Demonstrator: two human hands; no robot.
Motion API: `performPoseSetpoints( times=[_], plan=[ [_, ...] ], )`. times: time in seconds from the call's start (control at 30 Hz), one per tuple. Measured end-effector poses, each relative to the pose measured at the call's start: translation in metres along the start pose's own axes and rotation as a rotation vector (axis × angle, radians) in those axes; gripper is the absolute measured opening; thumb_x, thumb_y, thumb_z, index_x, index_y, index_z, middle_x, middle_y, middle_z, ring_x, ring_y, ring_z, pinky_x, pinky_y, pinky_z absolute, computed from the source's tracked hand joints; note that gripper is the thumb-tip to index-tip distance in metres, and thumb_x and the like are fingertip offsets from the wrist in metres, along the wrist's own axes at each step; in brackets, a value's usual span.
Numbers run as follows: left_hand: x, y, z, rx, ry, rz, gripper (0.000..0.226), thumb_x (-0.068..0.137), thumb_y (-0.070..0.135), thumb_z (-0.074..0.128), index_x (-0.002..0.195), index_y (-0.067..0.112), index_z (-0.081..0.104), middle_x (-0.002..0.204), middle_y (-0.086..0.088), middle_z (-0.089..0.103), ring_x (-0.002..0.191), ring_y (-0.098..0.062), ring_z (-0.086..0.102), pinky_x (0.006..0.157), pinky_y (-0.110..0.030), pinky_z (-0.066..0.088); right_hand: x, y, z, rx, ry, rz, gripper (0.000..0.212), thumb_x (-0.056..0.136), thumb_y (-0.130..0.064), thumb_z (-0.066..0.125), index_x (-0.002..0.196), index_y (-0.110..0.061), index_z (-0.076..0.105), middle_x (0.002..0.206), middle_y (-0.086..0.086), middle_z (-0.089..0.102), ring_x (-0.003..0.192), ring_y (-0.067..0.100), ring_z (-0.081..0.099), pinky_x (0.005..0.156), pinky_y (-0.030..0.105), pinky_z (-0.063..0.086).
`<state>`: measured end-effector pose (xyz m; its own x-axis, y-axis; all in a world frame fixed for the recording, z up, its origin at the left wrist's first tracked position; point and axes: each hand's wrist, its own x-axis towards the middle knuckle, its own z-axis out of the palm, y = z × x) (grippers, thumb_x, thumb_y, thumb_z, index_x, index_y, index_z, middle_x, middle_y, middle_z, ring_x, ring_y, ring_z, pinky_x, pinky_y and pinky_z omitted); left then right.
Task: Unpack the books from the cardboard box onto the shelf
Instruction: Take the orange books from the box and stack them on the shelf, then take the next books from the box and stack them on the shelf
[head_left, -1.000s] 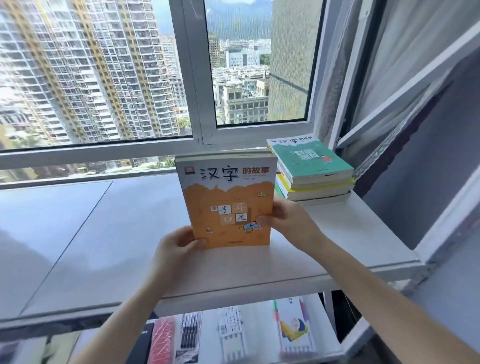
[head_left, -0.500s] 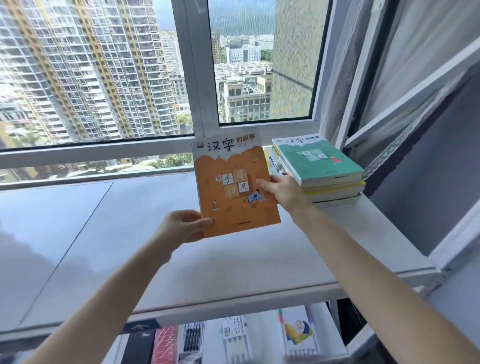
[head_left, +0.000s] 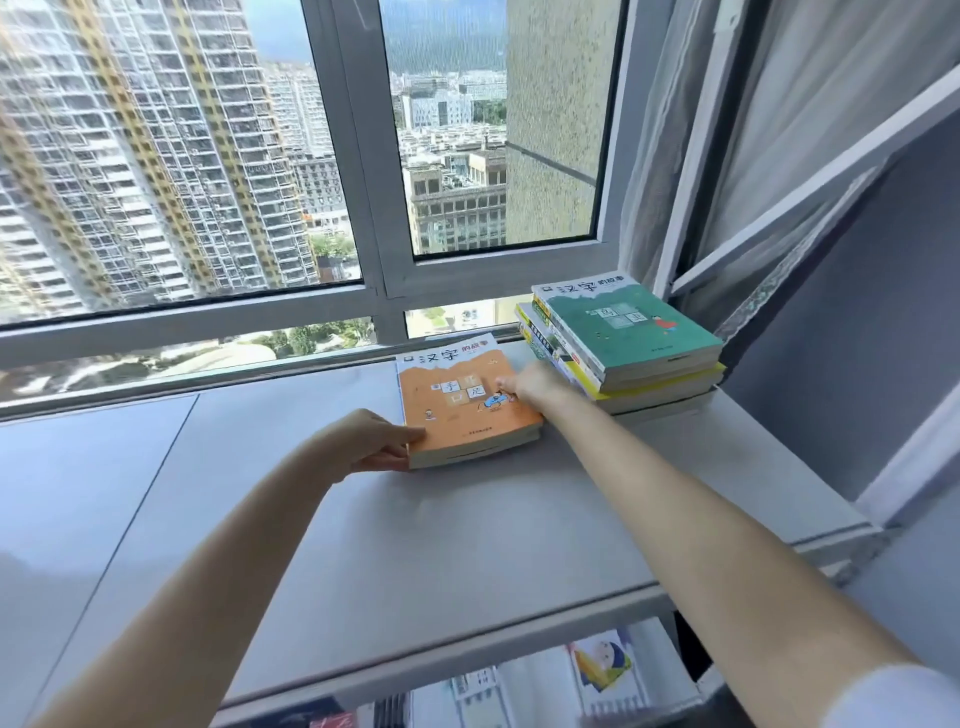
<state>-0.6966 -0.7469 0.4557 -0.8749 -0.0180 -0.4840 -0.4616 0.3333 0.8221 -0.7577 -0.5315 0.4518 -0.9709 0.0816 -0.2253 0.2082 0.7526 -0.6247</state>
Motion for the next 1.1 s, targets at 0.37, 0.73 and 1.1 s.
performPoseSetpoints(
  times=[0.37,0.73,1.1],
  plan=[
    [-0.073,-0.027,-0.003,0.860,0.054,0.284,0.085,0.077,0.067,0.048,0.145,0.019,0.032,0.153,-0.005,0.030,0.139,-0.024,0.031,0.113,-0.038,0.026,-0.076,0.002,-0.017,-0.344,0.087,-0.323,0.034,0.093,-0.040,0.048,0.098,-0.007,0.057,0.100,0.011,0.061,0.104,0.031,0.053,0.078,0.035,0.041],
    [-0.205,-0.132,0.051,0.834,-0.180,0.850,0.089,0.068,0.084,0.038,0.143,0.036,0.034,0.137,0.030,0.029,0.135,0.003,0.026,0.111,-0.017,0.016,-0.229,0.066,-0.001,-0.504,-0.017,-0.253,0.067,0.091,-0.055,0.042,0.134,-0.004,0.040,0.142,0.019,0.039,0.133,0.033,0.032,0.106,0.038,0.027],
    [-0.269,-0.296,0.100,1.229,-0.520,0.678,0.082,0.081,0.074,0.040,0.148,0.031,0.025,0.154,0.005,0.029,0.141,-0.015,0.024,0.110,-0.035,0.025,-0.426,0.178,0.088,-0.453,-0.142,0.178,0.068,0.091,-0.057,0.040,0.132,-0.003,0.044,0.139,0.020,0.041,0.130,0.035,0.033,0.097,0.039,0.033]
  ],
)
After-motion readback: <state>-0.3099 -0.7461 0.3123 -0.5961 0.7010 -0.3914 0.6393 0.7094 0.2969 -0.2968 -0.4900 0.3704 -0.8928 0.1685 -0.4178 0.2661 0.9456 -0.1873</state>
